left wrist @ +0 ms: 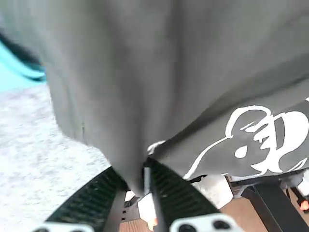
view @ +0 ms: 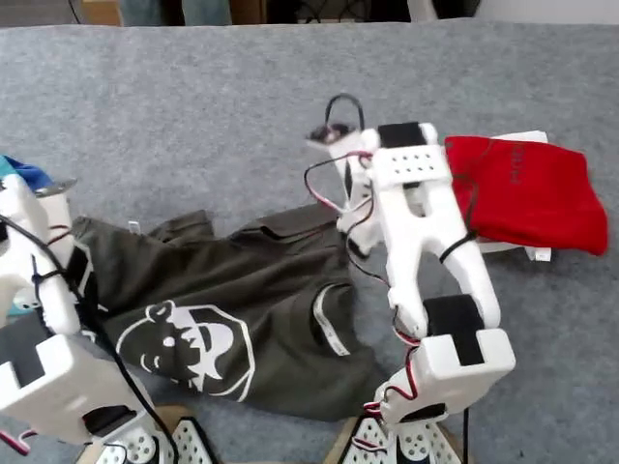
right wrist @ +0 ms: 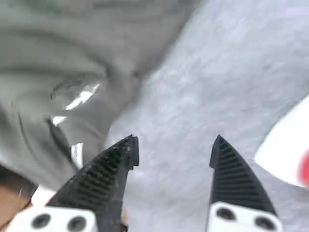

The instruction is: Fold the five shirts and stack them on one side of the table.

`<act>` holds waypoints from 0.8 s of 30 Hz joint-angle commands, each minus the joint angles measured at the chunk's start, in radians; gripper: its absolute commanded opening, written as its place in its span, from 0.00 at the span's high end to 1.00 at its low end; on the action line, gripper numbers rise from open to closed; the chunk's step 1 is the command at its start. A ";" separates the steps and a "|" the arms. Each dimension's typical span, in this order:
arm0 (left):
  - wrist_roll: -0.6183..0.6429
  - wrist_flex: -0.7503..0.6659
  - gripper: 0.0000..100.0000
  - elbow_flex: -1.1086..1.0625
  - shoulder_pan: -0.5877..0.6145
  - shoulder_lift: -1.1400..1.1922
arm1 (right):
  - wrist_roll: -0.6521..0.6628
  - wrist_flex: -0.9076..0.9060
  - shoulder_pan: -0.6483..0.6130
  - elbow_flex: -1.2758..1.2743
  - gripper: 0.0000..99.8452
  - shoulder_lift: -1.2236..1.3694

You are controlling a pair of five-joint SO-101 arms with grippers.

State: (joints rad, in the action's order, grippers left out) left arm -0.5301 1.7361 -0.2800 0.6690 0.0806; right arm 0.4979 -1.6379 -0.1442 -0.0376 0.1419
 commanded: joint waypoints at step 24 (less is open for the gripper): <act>0.031 -0.005 0.83 0.042 0.004 -0.008 | -0.083 0.034 -0.127 0.858 0.97 0.753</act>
State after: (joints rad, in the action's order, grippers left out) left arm -0.5071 1.7377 -0.2677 0.6951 0.0806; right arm 0.4718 -1.5980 -0.2578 0.6759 0.8646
